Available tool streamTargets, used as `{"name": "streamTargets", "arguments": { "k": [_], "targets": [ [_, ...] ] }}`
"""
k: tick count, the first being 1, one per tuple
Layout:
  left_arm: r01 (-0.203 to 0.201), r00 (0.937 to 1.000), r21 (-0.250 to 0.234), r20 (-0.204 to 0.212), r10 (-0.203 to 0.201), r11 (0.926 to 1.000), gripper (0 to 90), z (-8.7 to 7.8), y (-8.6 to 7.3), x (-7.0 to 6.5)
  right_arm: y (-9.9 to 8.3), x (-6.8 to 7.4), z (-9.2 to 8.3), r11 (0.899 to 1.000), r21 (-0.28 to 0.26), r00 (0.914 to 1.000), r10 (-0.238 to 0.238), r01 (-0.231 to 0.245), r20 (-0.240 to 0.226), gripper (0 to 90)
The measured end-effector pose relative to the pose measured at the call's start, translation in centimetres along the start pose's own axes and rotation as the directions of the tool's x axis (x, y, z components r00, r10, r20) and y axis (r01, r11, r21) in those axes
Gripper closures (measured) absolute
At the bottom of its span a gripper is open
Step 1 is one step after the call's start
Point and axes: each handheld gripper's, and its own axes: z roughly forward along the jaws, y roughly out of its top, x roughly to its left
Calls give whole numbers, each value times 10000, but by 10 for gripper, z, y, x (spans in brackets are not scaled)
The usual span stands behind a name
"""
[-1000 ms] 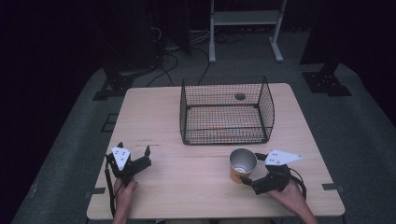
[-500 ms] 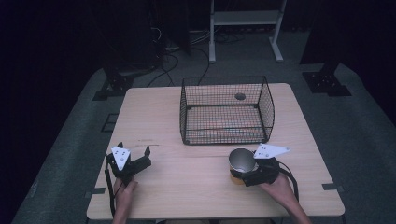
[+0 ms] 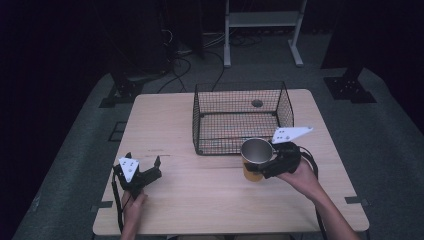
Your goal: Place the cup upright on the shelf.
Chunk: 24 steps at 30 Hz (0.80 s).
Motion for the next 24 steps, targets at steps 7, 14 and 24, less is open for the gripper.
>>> {"name": "streamTargets", "arguments": {
  "k": [7,14,24],
  "targets": [
    [65,10000,9,7,-65,10000,8,0,0,0,29,-17,2,10000,-78,10000,-33,32,-51,124],
    [-127,9999,-21,22,127,9999,8,0,0,-3,51,-30,4,9998,-128,9998,-177,178,79,124],
    [-177,9998,-14,29,177,9998,8,0,0,-3,75,-52,13,9999,-76,9997,-144,145,187,124]
  ]
}}
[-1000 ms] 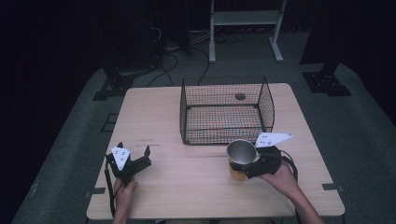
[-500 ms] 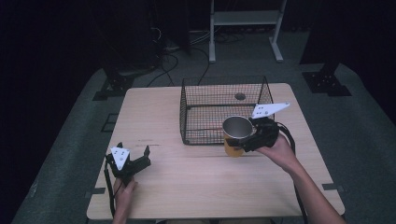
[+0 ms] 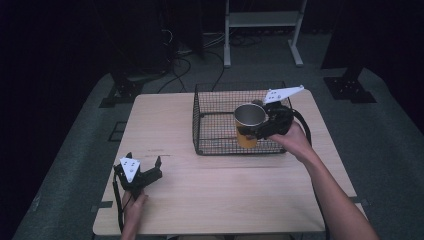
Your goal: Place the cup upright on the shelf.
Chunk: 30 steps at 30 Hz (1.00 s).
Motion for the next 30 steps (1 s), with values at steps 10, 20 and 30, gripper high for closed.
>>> {"name": "streamTargets", "arguments": {
  "k": [10,20,30],
  "targets": [
    [-76,10000,12,13,76,10000,8,0,0,0,13,-23,19,9996,257,9999,113,-113,21,124],
    [-106,9999,20,24,106,9999,8,0,0,-1,18,-46,41,9980,503,9990,383,-394,218,124],
    [-115,9999,15,30,115,9999,8,0,0,-1,23,-58,57,9967,623,9986,507,-517,177,123]
  ]
}}
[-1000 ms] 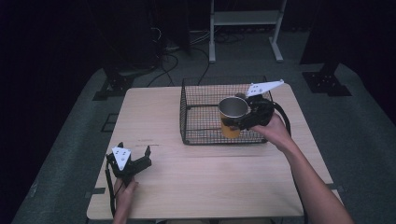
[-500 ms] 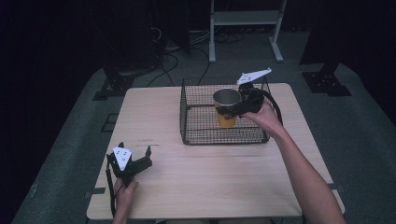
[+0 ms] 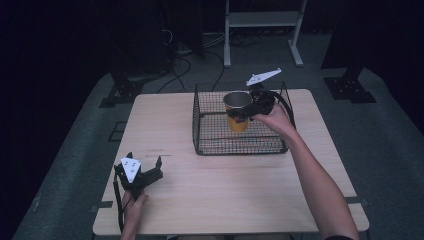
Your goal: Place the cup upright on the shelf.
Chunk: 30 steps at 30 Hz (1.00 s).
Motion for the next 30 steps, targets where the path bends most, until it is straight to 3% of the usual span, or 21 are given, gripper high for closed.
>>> {"name": "streamTargets", "arguments": {
  "k": [18,30],
  "targets": [
    [19,10000,0,-2,-19,10000,8,0,0,0,0,-21,33,9986,442,9994,293,-283,-203,123],
    [50,10000,-9,-3,-50,10000,8,0,0,0,-10,-32,53,9956,781,9984,538,-521,-198,123]
  ]
}}
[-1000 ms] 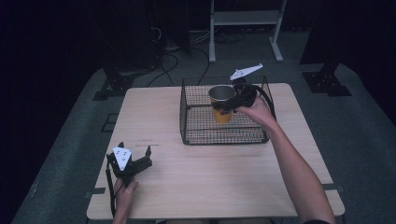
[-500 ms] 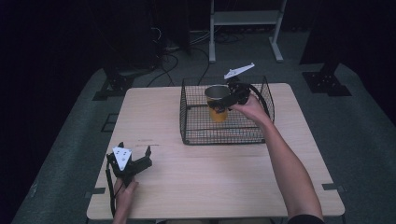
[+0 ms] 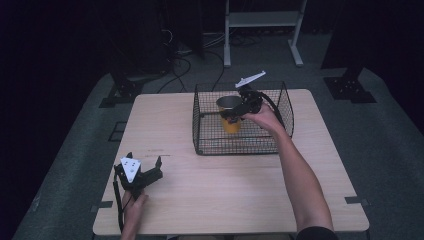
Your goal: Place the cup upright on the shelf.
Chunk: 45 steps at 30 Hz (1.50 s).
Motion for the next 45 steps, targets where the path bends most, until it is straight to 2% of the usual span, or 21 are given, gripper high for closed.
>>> {"name": "streamTargets", "arguments": {
  "k": [12,15,29,39,45],
  "targets": [
    [-28,10000,10,17,28,10000,8,0,0,0,-4,-6,8,9997,124,9997,209,-208,-109,122],
    [-10,10000,2,12,10,10000,8,0,0,0,-6,-9,12,9991,334,9996,252,-248,-109,122],
    [-27,10000,14,15,27,10000,8,0,0,0,-10,-13,19,9987,412,9995,300,-299,-12,121],
    [-39,10000,26,19,39,10000,8,-1,0,0,-14,-16,27,9962,749,9990,426,-435,141,95],
    [-58,10000,20,34,58,10000,8,-1,0,0,-16,-16,29,9962,803,9993,333,-346,168,95]
  ]
}}
